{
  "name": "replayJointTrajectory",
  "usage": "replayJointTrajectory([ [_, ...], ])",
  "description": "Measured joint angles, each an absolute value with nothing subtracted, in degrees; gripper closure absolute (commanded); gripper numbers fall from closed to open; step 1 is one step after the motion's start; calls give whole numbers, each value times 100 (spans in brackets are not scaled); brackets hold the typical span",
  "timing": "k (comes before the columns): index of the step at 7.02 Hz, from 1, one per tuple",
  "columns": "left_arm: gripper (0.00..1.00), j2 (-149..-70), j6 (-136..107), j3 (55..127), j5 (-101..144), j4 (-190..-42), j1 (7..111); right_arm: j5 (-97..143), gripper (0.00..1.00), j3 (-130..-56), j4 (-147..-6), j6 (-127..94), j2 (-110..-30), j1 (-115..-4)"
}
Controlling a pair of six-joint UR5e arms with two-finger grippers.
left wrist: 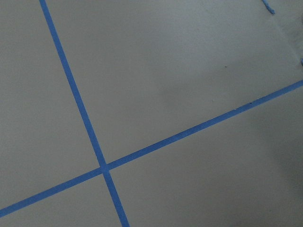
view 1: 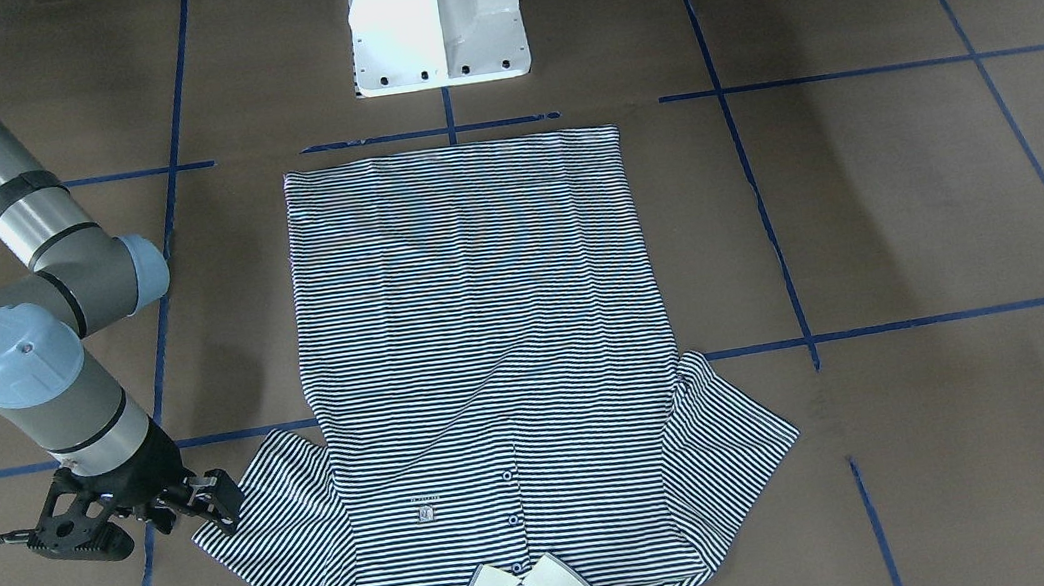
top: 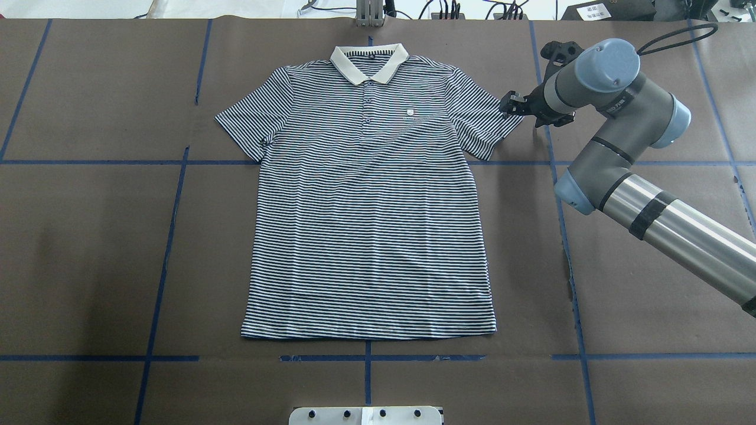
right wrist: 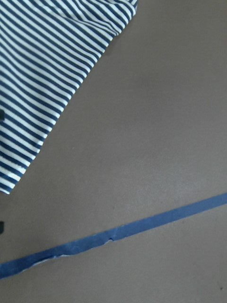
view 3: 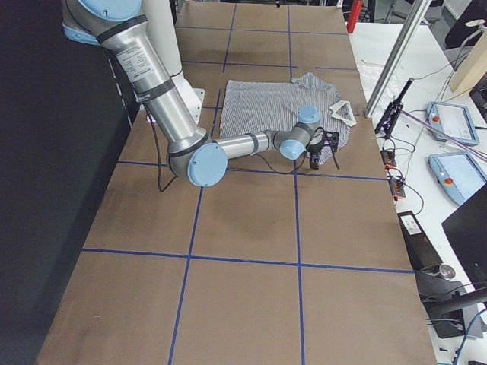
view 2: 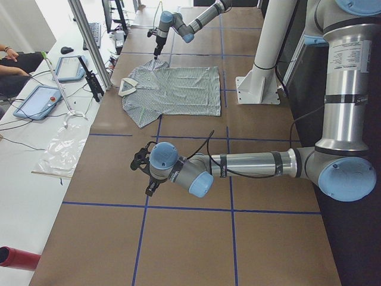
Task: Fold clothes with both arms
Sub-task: 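Move the right gripper over the shirt near the cream collar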
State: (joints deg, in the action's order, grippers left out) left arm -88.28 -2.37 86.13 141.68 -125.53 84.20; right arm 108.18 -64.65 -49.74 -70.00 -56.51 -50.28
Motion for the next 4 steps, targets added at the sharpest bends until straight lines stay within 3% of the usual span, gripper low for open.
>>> replayJointTrajectory([
  [2, 0, -8825, -237, 8619, 14168, -12558, 8413, 10630, 69, -6439, -4990, -6999, -5642, -4990],
  [3, 0, -8825, -237, 8621, 14168, -12559, 8412, 10570, 100, -6426, -4991, -6999, -5645, -4980],
  [4, 0, -8824, -237, 8617, 14168, -12572, 8412, 10536, 100, -6412, -4993, -7005, -5643, -4977],
])
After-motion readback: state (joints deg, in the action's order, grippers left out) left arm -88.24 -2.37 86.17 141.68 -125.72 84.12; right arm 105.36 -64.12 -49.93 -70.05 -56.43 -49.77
